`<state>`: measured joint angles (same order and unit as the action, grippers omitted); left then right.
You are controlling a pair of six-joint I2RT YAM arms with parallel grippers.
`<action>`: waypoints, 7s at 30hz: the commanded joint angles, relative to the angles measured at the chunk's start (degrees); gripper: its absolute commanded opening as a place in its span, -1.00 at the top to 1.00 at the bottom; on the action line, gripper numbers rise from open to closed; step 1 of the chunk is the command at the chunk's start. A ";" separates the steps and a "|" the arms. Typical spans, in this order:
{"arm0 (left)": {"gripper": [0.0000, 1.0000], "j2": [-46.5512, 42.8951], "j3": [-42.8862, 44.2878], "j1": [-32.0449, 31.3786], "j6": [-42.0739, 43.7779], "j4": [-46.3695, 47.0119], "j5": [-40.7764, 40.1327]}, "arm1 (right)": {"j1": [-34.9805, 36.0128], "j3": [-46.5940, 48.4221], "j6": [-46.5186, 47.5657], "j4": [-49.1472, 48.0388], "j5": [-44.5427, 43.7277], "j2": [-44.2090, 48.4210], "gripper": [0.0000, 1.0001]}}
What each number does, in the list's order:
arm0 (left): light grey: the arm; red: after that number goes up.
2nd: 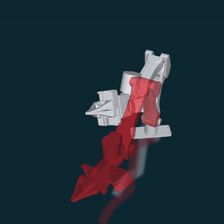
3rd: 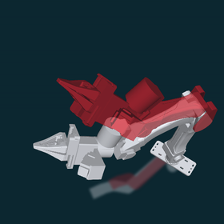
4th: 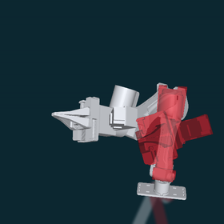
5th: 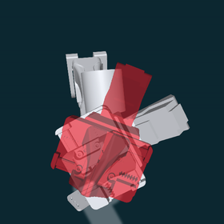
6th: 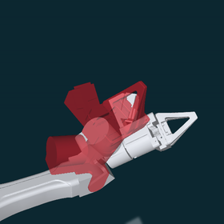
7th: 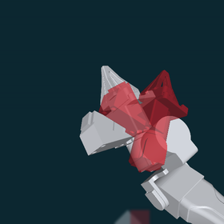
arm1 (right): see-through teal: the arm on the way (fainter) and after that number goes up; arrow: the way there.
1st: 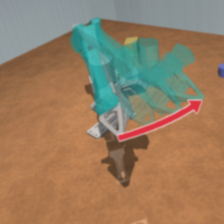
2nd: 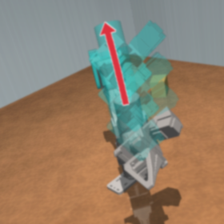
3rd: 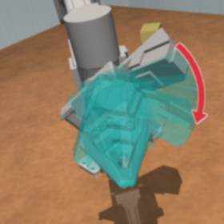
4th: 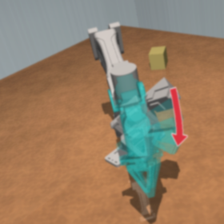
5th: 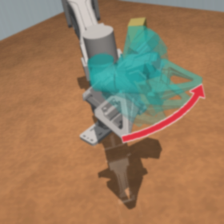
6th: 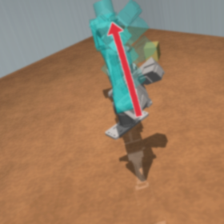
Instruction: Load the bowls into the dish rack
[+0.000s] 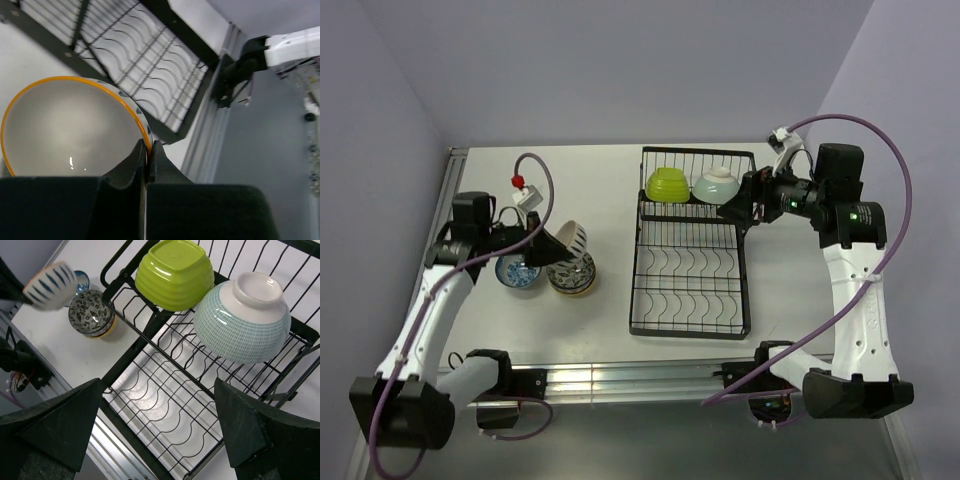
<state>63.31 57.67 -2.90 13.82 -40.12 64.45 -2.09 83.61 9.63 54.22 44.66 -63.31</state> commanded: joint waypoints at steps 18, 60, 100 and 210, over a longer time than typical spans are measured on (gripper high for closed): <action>1.00 -3.74 -26.03 -36.73 -82.02 80.61 -26.38 | -6.00 -1.52 -0.49 -0.69 3.68 1.08 -1.00; 1.00 19.92 -23.48 -45.62 -93.98 93.91 -46.25 | -6.79 -4.51 3.47 1.68 5.34 1.52 -0.97; 0.99 40.91 -19.61 -37.27 -94.85 122.28 -38.87 | -6.88 -4.60 5.49 4.76 4.64 0.82 -0.93; 0.80 45.68 -24.88 -32.88 -102.68 120.55 -42.30 | -6.88 -1.96 9.18 9.59 3.15 0.82 -0.93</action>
<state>110.24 34.17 -35.53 -89.69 75.11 21.06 -8.54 79.70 18.09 63.20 48.05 -62.94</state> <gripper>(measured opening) 0.095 0.966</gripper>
